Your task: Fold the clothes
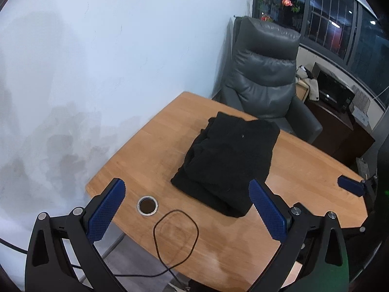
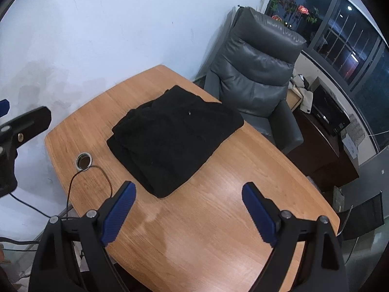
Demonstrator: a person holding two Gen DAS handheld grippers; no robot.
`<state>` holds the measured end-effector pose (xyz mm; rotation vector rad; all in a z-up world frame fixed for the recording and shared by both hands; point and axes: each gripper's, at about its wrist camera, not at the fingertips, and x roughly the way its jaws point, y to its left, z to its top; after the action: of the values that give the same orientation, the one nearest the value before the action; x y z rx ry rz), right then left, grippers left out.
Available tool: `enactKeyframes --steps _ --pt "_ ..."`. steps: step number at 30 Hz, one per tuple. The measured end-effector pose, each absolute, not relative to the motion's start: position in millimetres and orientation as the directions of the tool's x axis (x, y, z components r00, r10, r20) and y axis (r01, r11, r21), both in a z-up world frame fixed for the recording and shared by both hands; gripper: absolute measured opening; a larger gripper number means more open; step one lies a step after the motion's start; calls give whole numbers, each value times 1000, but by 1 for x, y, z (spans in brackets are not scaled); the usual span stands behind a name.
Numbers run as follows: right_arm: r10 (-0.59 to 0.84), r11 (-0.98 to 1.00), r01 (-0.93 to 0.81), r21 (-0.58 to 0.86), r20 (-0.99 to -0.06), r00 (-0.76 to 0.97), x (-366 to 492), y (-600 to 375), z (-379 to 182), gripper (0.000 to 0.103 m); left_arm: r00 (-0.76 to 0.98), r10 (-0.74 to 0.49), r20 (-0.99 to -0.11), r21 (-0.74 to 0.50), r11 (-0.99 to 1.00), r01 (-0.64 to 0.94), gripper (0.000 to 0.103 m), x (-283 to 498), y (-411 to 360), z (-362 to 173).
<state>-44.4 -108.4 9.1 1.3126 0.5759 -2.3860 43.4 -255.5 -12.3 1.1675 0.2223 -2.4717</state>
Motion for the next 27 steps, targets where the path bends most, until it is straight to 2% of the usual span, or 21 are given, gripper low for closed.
enactKeyframes --steps 9,21,27 --pt "-115 -843 512 -167 -873 -475 -47 -116 0 92 -541 -334 -772 99 -904 417 103 29 -261 -17" --pt "-137 -822 540 -182 -857 -497 -62 -120 5 92 -548 -261 -795 -8 -898 439 103 21 -263 -13" --pt "-138 -821 542 -180 -858 -495 -68 -122 3 92 -528 -362 -768 81 -873 481 103 17 -256 -9"
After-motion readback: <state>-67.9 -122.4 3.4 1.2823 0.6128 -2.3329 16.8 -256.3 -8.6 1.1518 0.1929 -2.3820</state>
